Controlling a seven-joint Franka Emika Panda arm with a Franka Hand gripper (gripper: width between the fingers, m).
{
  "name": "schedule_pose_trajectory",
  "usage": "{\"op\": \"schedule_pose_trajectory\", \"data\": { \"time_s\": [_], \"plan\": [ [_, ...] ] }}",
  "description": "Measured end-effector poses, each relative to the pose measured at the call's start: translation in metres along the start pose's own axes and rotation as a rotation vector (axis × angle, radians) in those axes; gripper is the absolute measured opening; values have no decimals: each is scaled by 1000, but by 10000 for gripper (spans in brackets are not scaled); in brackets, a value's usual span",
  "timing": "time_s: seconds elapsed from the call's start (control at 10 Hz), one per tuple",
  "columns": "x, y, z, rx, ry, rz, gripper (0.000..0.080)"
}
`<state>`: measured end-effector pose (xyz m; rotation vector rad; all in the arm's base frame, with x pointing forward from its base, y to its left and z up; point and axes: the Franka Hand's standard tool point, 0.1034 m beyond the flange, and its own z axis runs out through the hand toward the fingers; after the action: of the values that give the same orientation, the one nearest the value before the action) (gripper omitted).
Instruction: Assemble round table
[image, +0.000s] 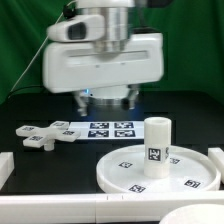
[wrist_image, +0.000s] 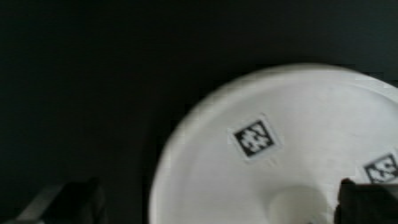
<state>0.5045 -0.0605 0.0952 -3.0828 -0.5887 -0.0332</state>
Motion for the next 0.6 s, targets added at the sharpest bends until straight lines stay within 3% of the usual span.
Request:
{"op": "schedule_pose_trajectory", "data": {
  "time_s": [0.1,0.6],
  "plan": [
    [-4,9,-1,-2,2,13,649],
    [-4,6,-1,-3,3,21,649]
  ]
}}
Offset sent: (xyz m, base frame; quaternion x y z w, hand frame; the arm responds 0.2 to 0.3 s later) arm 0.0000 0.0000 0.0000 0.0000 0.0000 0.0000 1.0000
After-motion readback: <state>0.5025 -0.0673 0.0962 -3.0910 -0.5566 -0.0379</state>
